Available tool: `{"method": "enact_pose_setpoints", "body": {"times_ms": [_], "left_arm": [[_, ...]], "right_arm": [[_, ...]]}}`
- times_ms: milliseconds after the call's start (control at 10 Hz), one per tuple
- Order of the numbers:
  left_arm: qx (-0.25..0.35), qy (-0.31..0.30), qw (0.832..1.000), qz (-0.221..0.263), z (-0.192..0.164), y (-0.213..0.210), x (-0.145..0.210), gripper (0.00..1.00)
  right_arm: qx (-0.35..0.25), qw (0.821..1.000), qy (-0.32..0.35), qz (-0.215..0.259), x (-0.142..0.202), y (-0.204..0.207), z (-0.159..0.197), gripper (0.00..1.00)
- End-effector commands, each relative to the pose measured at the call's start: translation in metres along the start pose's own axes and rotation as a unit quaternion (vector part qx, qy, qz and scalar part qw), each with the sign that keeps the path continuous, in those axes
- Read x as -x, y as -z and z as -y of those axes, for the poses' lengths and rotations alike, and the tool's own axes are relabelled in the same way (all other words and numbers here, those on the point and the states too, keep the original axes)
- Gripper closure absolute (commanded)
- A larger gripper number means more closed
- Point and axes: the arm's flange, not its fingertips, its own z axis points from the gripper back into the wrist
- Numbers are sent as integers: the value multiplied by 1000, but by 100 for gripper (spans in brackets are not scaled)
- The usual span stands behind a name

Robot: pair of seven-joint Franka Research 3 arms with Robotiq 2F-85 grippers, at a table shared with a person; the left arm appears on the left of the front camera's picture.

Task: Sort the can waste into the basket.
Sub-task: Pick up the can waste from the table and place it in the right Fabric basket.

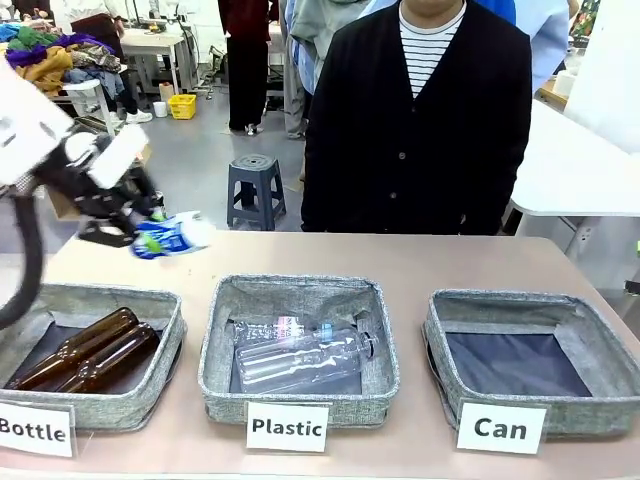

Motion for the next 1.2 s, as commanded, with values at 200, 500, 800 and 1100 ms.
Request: {"method": "enact_pose_setpoints", "body": {"times_ms": [200, 500, 800, 1100], "left_arm": [[17, 18, 992, 123, -85, 110, -146, 67], [47, -2, 988, 145, -118, 245, -263, 67], [-64, 18, 987, 143, -121, 341, -338, 67], [-23, 10, 987, 161, -99, 329, -324, 67]], "right_arm": [[77, 994, -67, -25, 6, -119, -67, 0], [87, 994, -71, 14, 11, -152, -51, 0], [95, 993, -74, 6, 18, -156, -65, 0], [95, 993, -74, 6, 18, -156, -65, 0]]}}
